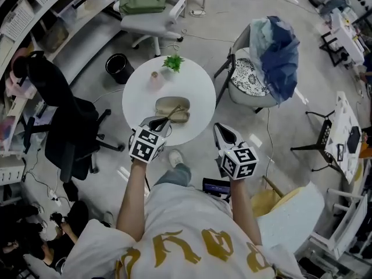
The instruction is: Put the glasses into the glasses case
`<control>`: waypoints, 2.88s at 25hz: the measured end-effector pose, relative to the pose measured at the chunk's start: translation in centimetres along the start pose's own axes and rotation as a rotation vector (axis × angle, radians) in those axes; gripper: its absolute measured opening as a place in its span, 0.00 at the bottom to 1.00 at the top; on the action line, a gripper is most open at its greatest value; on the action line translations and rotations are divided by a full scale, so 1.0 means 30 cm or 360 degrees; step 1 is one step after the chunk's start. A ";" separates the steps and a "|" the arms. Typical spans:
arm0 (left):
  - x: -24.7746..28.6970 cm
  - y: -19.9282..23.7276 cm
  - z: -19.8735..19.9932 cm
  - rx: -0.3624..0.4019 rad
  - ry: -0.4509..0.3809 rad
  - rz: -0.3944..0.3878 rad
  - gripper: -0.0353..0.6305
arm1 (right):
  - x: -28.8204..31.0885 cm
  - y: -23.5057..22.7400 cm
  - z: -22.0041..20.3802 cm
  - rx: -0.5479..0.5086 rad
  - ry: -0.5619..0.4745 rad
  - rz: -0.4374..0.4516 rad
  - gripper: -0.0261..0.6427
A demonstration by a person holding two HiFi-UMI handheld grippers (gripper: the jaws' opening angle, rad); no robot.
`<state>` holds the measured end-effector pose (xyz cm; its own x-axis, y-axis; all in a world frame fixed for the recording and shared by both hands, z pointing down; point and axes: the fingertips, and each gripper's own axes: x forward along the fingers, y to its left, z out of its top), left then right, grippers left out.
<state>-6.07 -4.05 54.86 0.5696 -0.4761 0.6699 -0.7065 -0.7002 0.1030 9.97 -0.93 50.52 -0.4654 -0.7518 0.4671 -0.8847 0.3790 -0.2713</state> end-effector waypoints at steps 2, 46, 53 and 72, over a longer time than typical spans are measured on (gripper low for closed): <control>0.028 0.044 0.002 0.0008 0.0023 -0.0011 0.08 | 0.049 -0.014 0.016 -0.0015 0.0023 -0.0009 0.08; 0.317 0.175 -0.080 0.0482 0.0409 -0.0239 0.08 | 0.402 -0.171 0.052 0.0042 0.0213 0.0079 0.08; 0.384 0.170 -0.138 0.0486 0.0488 -0.0297 0.08 | 0.418 -0.194 0.078 0.0009 0.0188 0.0076 0.08; 0.511 0.171 -0.251 0.0695 0.0729 -0.0373 0.08 | 0.505 -0.207 0.003 -0.0032 0.0352 0.0173 0.08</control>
<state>-4.13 -10.94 71.20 0.3834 -0.0789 0.9202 -0.2965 -0.9541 0.0417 8.43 -14.74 59.21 -0.5505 -0.5704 0.6096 -0.8284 0.4635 -0.3144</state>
